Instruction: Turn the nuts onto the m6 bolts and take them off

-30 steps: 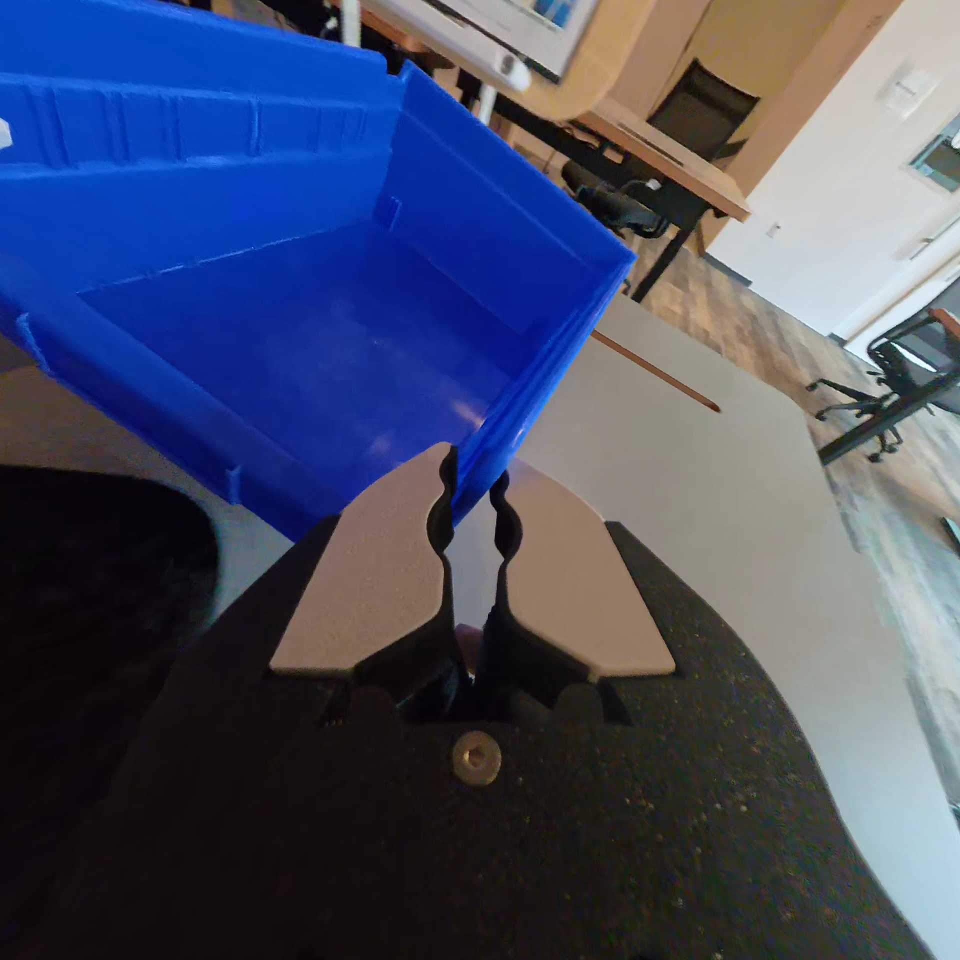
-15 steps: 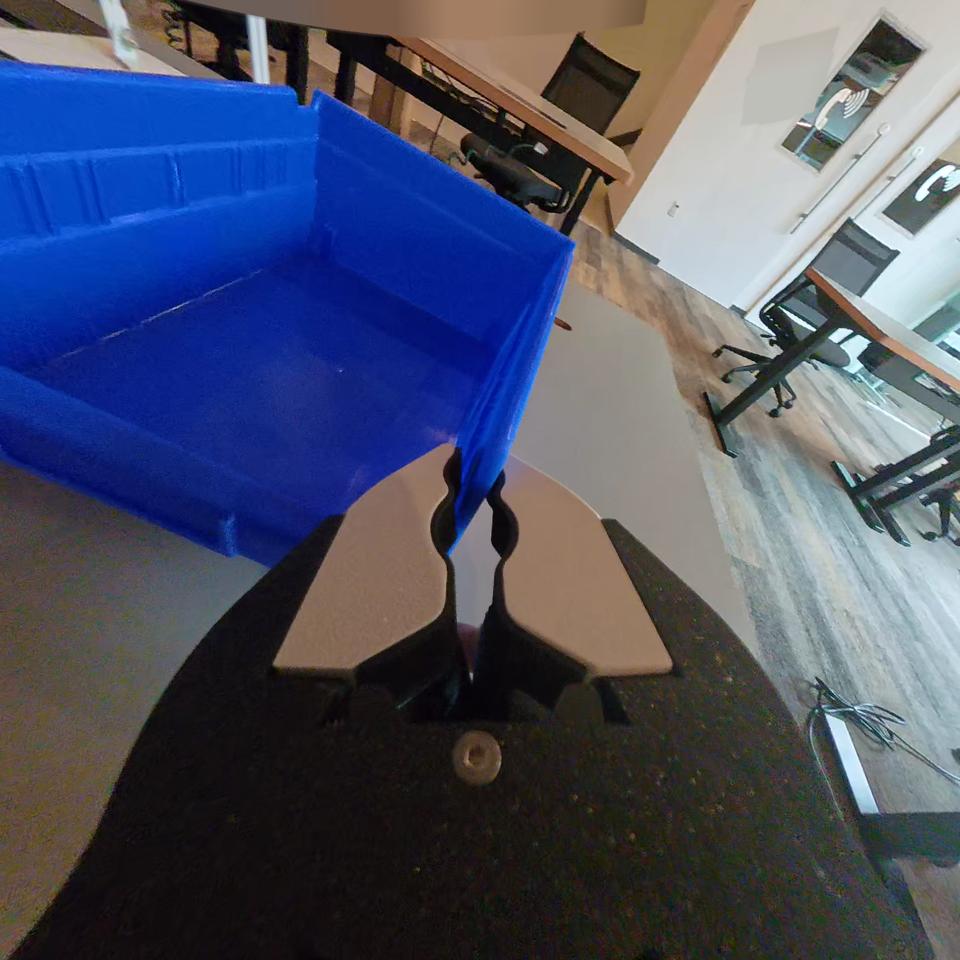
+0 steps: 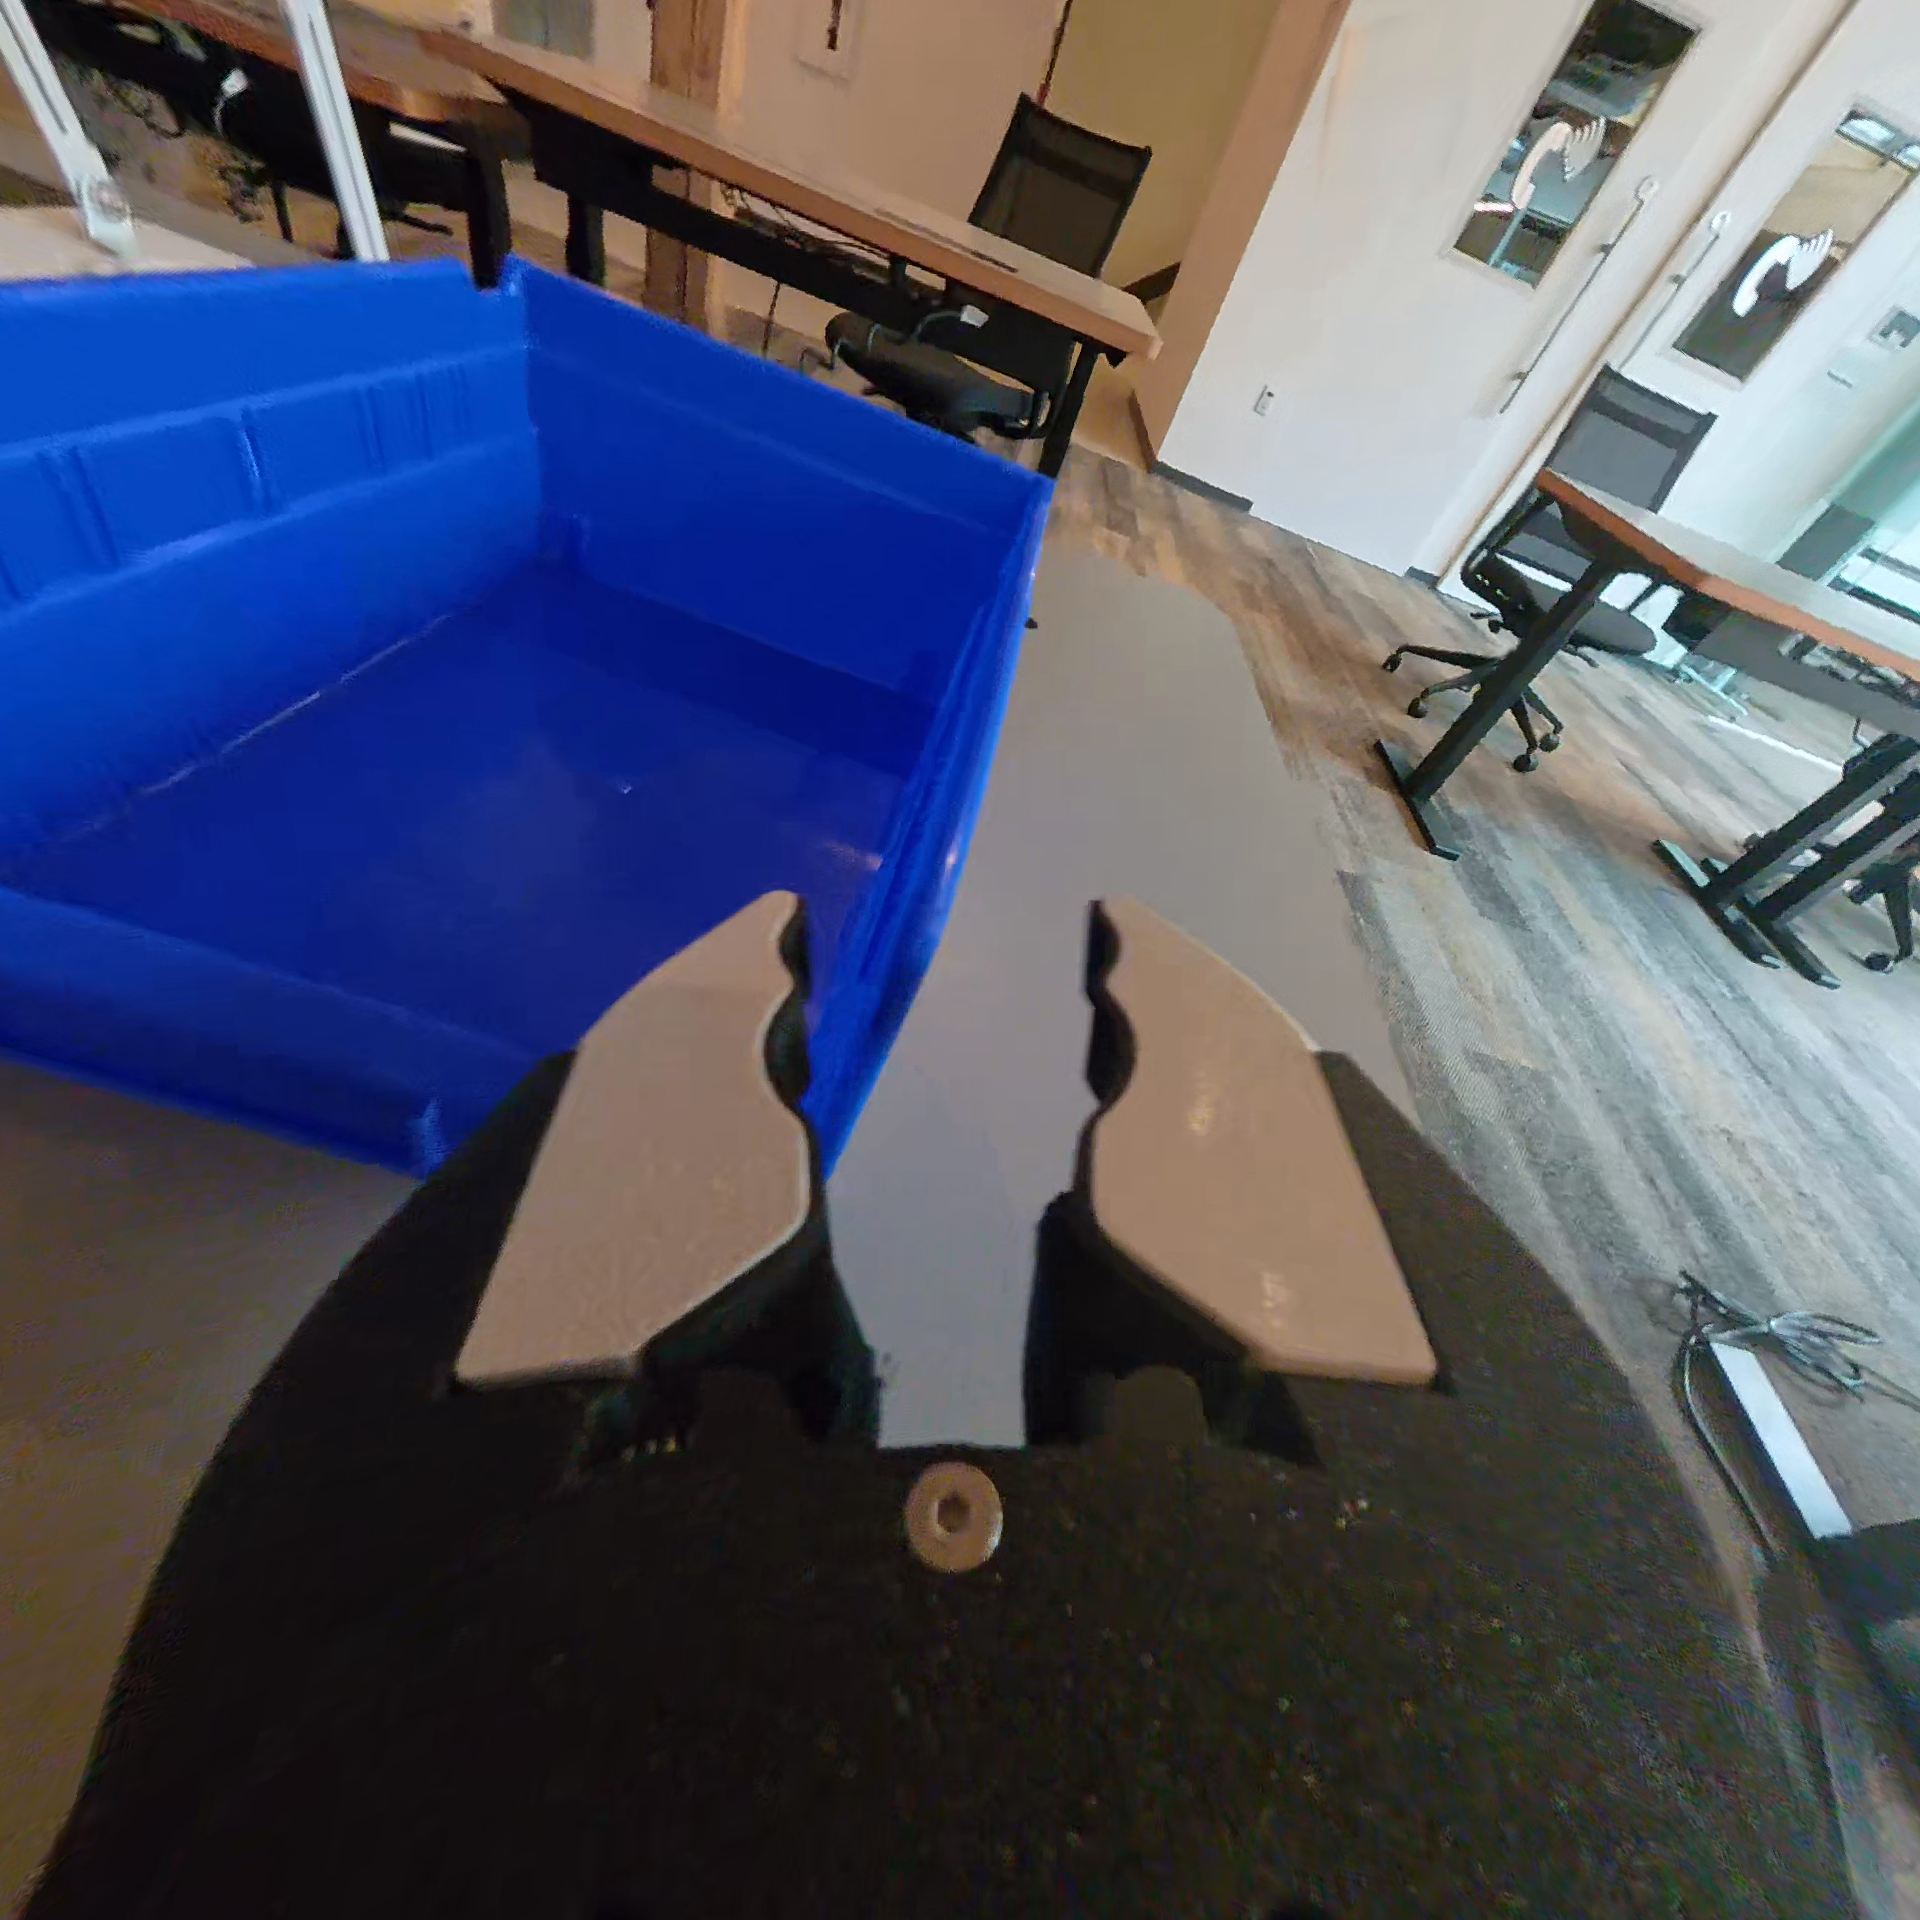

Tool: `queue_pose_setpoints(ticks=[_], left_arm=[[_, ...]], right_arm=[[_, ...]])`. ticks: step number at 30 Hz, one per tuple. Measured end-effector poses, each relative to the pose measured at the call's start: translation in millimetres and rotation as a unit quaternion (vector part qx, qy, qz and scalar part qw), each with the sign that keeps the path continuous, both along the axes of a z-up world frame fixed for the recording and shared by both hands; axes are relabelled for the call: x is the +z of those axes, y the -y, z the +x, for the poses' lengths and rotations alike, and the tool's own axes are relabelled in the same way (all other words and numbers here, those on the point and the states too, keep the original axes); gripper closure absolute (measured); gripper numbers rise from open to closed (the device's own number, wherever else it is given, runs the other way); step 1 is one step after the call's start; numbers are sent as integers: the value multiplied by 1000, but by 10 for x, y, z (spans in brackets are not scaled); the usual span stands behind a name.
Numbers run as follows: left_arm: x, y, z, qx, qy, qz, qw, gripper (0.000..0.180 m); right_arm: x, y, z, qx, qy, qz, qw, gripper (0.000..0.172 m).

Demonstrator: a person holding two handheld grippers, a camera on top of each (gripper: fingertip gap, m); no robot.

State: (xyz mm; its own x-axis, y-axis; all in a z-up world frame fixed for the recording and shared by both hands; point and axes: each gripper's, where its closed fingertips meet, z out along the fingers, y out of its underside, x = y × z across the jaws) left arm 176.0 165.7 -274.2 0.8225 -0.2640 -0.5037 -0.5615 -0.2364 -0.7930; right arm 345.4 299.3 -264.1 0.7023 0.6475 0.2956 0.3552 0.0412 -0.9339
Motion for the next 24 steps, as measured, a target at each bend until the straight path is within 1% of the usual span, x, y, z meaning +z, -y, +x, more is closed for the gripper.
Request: queue_pose_setpoints(ticks=[2,4,6,9,11,14,16,19,21,24], left_arm=[[103,159,-168,1,20,-9,1000,103],[255,357,-401,7,55,-8,998,101],[416,567,-736,27,92,-2,995,101],[628,931,-1423,91,123,20,988,102],[764,1226,-1952,148,125,51,980,104],[896,1728,-2687,231,125,89,961,106],[946,2064,-3121,280,125,112,945,108],[943,2528,-3688,347,124,134,920,109],[878,2785,-4014,384,124,139,904,109],[702,3074,-4437,430,125,137,883,111]], right_arm=[[87,17,73,-15,-8,-9,1000,102],[220,72,113,-23,-21,-9,999,94],[382,165,104,-28,-36,-4,999,93],[625,367,-43,-22,-55,7,998,97],[753,536,-247,-8,-57,12,998,98],[906,826,-699,34,-51,27,998,98],[977,969,-964,48,-52,34,997,97],[1012,1090,-1209,50,-81,33,995,97],[963,1116,-1287,45,-104,23,993,98],[817,1077,-1302,22,-118,-2,993,100]])
